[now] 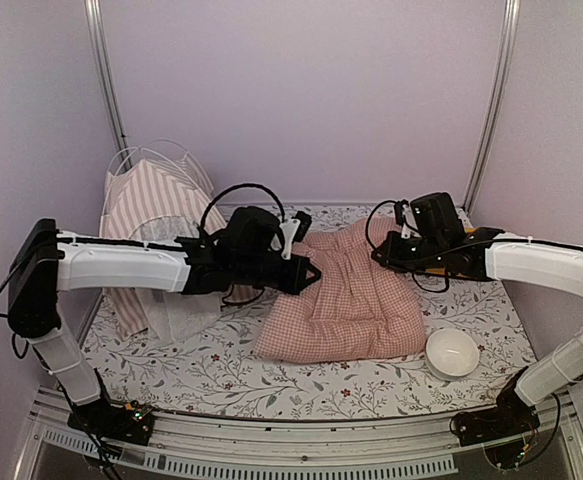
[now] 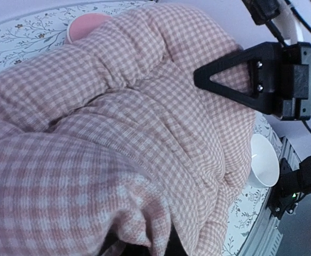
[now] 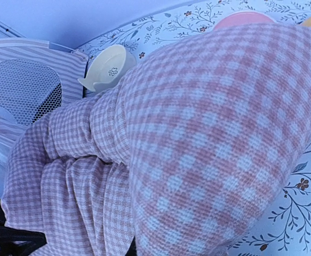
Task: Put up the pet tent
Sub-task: Adjust the cushion at the center of the board.
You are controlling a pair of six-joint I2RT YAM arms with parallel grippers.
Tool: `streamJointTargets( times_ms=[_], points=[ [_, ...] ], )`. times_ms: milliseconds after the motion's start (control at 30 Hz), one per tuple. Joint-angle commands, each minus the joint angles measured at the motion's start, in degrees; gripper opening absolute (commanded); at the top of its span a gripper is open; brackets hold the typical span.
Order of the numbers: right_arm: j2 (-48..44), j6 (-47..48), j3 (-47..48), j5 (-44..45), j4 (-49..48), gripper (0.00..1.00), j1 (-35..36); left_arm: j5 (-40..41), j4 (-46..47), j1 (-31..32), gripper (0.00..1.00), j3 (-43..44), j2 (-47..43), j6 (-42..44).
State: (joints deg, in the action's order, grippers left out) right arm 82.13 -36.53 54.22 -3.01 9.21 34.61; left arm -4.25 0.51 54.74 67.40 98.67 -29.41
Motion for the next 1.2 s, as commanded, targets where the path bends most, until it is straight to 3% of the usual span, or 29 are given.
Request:
streamJointTargets(
  times_ms=[0,300,467,633,867,967,1167],
  points=[
    [-0.7,-1.0,6.8,3.4,5.6,0.03,3.7,-4.3,1.7,1.6,0.00,0.8,-1.4,1.6],
    [2.9,6.2,16.8,8.8,15.2,0.08,3.8,-11.3,5.0,4.3,0.00,6.1,3.1,0.6],
    [4.8,8.3,18.1,3.5,15.8,0.05,5.3,-10.8,5.5,6.1,0.00,7.2,6.9,-2.2],
    [7.6,5.2,11.5,0.6,11.8,0.04,9.7,-11.3,7.8,6.5,0.00,4.8,11.1,-5.2],
    [7.2,1.8,-0.3,-8.6,-2.5,0.09,10.3,-13.2,11.1,6.4,0.00,2.6,16.1,-6.4],
    [7.3,2.6,-1.8,-8.0,-3.1,0.17,10.9,-12.9,11.1,6.4,0.07,2.6,16.3,-6.6],
    [7.0,4.2,-2.7,-4.5,-1.6,0.31,10.8,-12.1,9.7,6.3,0.36,1.7,11.6,-5.9]
  ],
)
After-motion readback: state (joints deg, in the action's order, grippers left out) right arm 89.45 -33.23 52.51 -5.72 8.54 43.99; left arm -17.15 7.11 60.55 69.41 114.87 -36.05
